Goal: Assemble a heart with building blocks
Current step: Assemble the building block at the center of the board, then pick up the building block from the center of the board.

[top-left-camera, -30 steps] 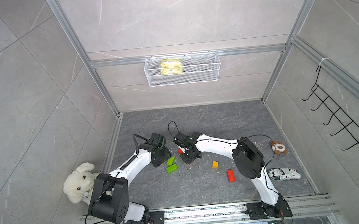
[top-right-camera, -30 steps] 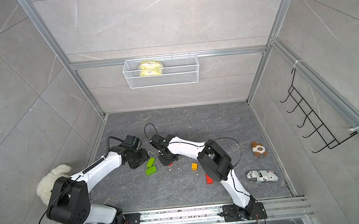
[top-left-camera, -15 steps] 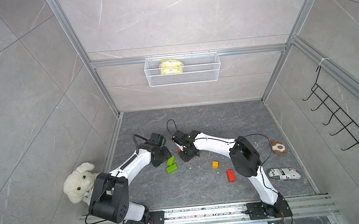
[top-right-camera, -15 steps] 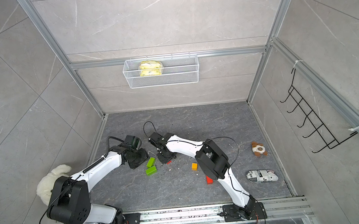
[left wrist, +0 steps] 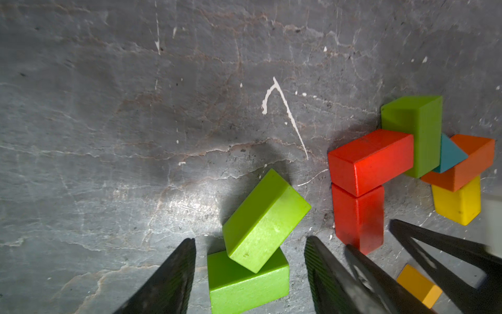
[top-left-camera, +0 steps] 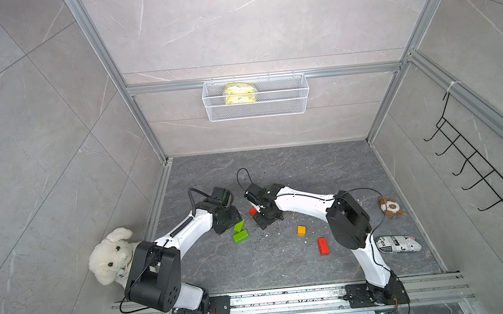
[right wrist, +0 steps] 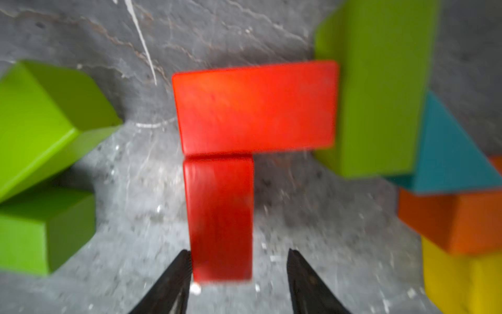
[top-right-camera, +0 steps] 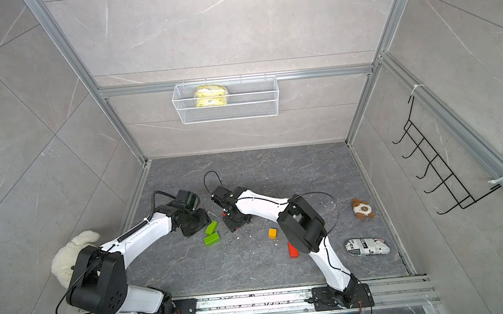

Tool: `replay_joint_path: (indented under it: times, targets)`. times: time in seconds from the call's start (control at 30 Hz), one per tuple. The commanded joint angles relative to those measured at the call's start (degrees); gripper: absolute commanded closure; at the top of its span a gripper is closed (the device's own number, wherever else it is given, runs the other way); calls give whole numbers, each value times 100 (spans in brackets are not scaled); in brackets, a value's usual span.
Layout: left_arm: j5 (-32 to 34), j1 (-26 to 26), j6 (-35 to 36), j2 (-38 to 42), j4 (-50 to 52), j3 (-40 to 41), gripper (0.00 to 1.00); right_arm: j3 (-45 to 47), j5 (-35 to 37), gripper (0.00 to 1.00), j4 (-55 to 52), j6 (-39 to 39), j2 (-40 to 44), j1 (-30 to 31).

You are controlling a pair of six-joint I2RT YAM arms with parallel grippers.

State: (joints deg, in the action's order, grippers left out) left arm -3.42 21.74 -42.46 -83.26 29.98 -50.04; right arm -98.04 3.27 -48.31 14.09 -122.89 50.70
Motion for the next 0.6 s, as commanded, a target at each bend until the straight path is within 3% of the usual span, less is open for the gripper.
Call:
replay_joint_path:
  times: [0.0, 0.43, 0.57]
  targets:
    - [-89, 56, 268, -26, 79, 42, 31, 344, 142, 38, 65, 157, 915, -2]
    - [139, 405, 794, -698, 308, -340, 26, 2300, 569, 36, 281, 906, 2800, -59]
    - [559, 434, 903, -867, 349, -494, 28, 2557, 554, 41, 288, 998, 3114, -90]
